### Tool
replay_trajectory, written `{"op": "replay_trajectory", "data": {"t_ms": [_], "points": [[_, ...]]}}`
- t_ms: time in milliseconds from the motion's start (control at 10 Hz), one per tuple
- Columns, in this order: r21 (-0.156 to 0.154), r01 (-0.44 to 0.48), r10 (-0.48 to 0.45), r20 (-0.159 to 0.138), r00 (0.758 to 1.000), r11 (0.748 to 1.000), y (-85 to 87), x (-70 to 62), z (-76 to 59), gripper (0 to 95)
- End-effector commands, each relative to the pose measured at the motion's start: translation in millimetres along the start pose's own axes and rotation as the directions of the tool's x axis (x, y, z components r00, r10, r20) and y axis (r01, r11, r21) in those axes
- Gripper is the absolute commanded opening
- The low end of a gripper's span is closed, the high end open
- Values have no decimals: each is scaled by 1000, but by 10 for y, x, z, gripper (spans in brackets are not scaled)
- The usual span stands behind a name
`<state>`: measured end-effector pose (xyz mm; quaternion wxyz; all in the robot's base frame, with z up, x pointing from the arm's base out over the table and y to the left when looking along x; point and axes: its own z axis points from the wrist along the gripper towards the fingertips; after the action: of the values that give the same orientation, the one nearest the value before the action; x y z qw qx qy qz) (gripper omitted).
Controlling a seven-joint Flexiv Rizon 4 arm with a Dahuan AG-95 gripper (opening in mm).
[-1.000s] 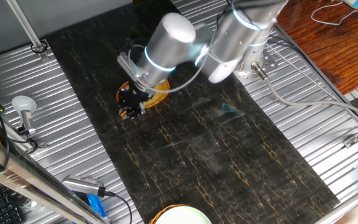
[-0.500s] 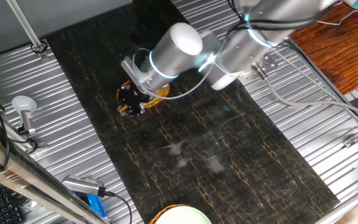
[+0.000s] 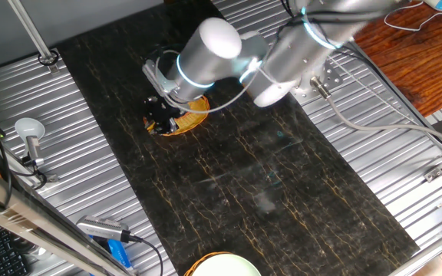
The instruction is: Use a clamp
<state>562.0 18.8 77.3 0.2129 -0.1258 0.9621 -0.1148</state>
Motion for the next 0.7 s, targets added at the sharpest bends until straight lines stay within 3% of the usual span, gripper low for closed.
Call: {"op": "replay_trajectory", "data": {"t_ms": [100,500,700], "points": [[-99,13,-9,34,999,995,196,-111,44,0],[-139,14,-14,-2,1000,990,196,-120,42,0],[-175,15,-21,-34,999,984,195,-120,40,0]]}}
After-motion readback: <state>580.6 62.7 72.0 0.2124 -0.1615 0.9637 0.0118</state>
